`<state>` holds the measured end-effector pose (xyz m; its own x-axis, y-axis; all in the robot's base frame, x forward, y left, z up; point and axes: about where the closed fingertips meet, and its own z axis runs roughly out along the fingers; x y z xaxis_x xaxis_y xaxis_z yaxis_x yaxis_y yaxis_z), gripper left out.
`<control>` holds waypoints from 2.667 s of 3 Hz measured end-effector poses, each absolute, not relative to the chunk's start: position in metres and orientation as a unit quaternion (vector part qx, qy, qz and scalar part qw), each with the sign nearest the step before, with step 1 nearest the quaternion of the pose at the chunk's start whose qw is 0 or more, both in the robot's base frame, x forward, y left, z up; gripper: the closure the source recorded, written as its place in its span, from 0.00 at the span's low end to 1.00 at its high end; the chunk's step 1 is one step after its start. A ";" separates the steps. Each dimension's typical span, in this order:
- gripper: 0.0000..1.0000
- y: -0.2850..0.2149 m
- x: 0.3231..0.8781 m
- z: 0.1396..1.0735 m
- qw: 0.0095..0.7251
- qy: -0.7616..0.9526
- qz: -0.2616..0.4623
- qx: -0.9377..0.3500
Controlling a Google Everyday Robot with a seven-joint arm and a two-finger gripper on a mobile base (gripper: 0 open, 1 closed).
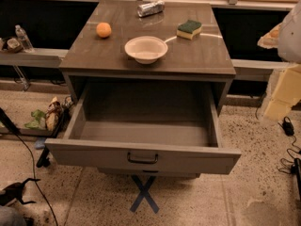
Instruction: Place sponge into top drawer
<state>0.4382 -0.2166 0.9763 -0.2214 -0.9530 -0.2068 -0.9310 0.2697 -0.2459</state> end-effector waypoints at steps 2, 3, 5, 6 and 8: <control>0.00 -0.222 0.451 0.978 0.174 0.790 -0.043 -0.587; 0.00 -0.252 0.491 0.978 0.214 0.821 -0.052 -0.527; 0.00 -0.303 0.593 0.955 0.352 0.851 -0.019 -0.390; 0.00 -0.312 0.628 0.957 0.423 0.841 0.005 -0.337; 0.00 -0.310 0.638 0.958 0.438 0.835 0.001 -0.333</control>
Offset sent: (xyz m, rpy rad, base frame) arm 0.0337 -0.0147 -0.0011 0.0259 -0.0565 -0.0939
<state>0.6375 -0.3096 0.9584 -0.3949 -0.5554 -0.7319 -0.5570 0.7782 -0.2901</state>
